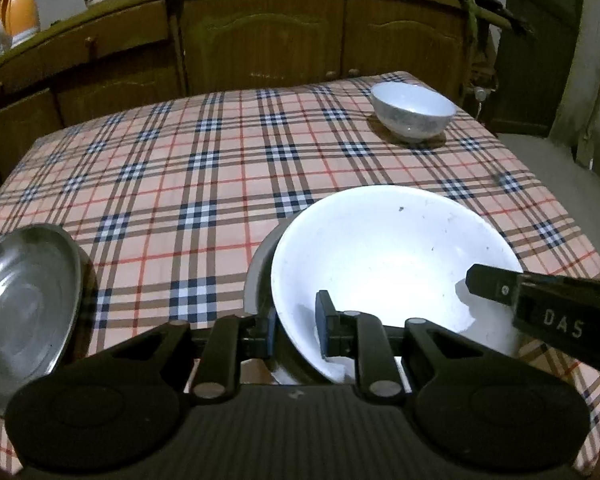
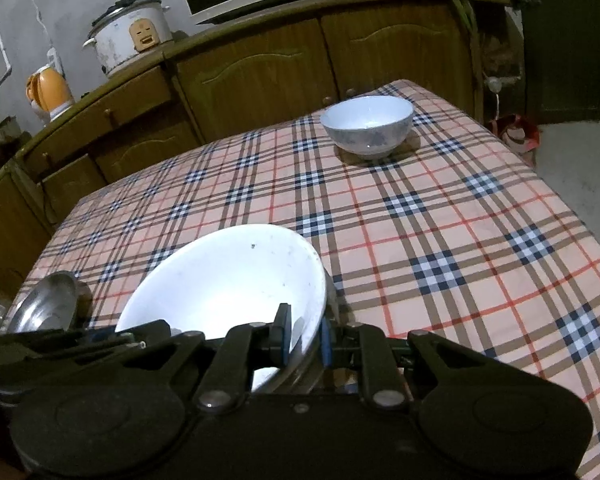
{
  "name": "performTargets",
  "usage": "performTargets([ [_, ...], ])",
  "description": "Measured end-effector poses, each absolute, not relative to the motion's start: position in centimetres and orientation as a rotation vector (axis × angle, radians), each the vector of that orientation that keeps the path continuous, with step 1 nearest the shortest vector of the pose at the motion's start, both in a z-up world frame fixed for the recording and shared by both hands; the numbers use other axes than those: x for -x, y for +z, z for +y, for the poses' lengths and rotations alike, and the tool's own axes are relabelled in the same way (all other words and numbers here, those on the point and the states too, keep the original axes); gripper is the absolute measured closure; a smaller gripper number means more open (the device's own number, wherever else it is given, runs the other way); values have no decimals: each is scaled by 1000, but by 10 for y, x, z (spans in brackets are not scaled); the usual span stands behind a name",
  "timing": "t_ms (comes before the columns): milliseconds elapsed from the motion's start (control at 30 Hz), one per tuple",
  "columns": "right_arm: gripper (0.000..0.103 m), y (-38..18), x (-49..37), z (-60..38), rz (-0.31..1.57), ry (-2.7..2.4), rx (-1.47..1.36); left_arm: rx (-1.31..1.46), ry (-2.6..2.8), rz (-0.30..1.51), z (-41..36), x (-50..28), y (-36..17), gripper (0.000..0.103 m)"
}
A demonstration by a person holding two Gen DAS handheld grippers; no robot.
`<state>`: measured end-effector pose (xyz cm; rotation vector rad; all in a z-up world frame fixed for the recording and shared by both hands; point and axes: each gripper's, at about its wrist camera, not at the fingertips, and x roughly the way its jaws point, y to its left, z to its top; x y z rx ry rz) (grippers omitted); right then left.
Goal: Organize plates and bowls
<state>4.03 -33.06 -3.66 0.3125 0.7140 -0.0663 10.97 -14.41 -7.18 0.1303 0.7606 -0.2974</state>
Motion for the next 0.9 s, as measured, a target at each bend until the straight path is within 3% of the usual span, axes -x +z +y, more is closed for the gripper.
performTargets([
  [800, 81, -38, -38, -305, 704, -91, -77, -72, -324, 696, -126, -103, -72, 76],
  [867, 62, -34, -37, -306, 688, -127, -57, -63, -322, 690, -123, -103, -69, 76],
  [900, 62, -32, -35, -308, 676, -127, -61, -57, -322, 687, -121, -103, -67, 75],
])
